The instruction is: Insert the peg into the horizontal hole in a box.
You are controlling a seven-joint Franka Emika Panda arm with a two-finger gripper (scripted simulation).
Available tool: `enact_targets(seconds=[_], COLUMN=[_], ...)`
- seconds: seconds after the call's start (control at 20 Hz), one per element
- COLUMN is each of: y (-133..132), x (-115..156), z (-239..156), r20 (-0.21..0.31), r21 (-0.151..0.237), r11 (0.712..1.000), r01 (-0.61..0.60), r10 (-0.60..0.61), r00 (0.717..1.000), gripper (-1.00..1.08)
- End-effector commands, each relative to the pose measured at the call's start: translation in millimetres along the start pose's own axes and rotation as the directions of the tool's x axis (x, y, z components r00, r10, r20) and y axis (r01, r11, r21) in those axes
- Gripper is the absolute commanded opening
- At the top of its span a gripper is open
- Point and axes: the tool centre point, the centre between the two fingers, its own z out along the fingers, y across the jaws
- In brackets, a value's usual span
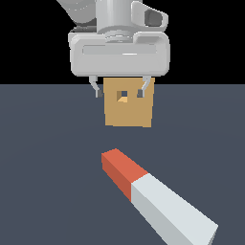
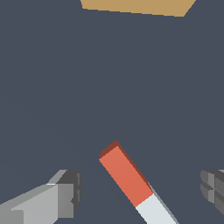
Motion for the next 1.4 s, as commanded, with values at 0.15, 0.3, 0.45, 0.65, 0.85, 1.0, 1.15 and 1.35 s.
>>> enact_targets(seconds=[0.15,0.3,0.45,0.65,0.85,1.0,1.15,1.35], y=[0.1,0.2,0.6,1.8,4.1,7.1,11.2,18.2], x=[-1.1,-4.4,-9.8,-20.5,-35.1,-48.6,-62.9,-82.0], z=[0.7,2.7,6.0,12.6,21.6,30.1,39.3,51.8], r20=[0.0,0.0,0.0,-0.001,-0.002,-0.002,-0.003,-0.004], r21=[0.0,0.0,0.0,0.0,0.0,0.0,0.0,0.0], r11=[1.0,1.0,0.999,0.997,0.991,0.983,0.971,0.95], r01=[0.004,0.017,0.037,0.078,0.133,0.185,0.24,0.314], r10=[-0.004,-0.017,-0.037,-0.078,-0.133,-0.185,-0.24,-0.314], r00=[1.0,1.0,0.999,0.997,0.991,0.983,0.971,0.95], gripper=[1.0,1.0,1.0,1.0,1.0,1.0,1.0,1.0])
